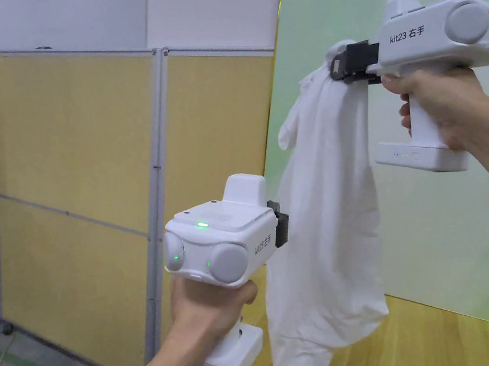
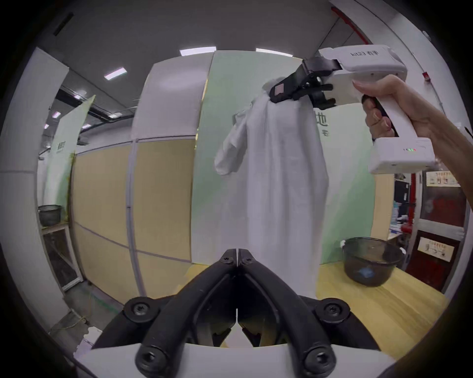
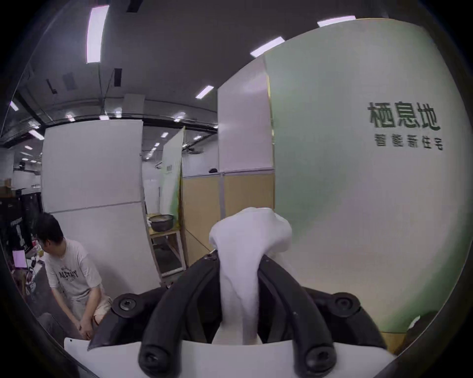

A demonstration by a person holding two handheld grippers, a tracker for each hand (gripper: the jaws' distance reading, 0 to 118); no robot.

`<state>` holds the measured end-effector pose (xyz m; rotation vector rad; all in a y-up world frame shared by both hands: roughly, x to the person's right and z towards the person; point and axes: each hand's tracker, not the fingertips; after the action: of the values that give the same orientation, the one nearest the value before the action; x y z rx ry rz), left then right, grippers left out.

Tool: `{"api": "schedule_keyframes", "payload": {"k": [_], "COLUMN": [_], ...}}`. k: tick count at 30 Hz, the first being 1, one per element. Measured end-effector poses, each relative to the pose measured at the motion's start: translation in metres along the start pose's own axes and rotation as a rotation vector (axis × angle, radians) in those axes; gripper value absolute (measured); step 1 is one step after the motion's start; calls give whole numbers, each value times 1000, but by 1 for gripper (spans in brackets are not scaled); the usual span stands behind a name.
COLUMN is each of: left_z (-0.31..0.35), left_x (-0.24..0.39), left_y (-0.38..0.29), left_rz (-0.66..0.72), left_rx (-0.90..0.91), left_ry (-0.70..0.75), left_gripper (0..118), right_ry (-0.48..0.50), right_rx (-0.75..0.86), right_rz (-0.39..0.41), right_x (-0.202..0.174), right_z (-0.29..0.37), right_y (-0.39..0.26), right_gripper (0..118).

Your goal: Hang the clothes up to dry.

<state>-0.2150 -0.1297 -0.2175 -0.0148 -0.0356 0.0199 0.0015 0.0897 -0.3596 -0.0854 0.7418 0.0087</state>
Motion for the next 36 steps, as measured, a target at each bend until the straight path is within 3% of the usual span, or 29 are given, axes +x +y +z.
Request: {"api": "schedule_keyframes", "payload": {"k": [5, 11, 17, 21, 25, 27, 29, 33, 36], "left_z": [-13, -30, -45, -59, -73, -79, -87, -98, -101], "left_x": [-7, 5, 32, 59, 88, 101, 111, 133, 151], "left_y": [-12, -32, -63, -79, -98, -114, -128, -150, -164], "left_rz": [-2, -3, 2, 8, 9, 4, 36, 92, 58], "left_rx": [-16, -15, -49, -79, -96, -90, -148, -224, -228], "left_ry": [36, 57, -13, -67, -160, -151, -157, -220, -223], "left_gripper": [0, 0, 0, 0, 0, 0, 0, 0, 0], "right_ry": [0, -8, -39, -90, -189, -308, -368, -520, -582], "right_rx": [-8, -95, -132, -179, -240, -310, -382, -449, -498], "right_rz": [-1, -4, -9, -9, -52, -81, -96, -260, -273], "right_x": [-12, 1, 38, 86, 137, 168, 198, 249, 269], "right_z": [-16, -20, 8, 50, 107, 135, 164, 221, 256], "right_y": [-18, -73, -140, -189, -248, -284, -319, -379, -413], "right_gripper": [15, 15, 15, 15, 15, 15, 15, 15, 15]}}
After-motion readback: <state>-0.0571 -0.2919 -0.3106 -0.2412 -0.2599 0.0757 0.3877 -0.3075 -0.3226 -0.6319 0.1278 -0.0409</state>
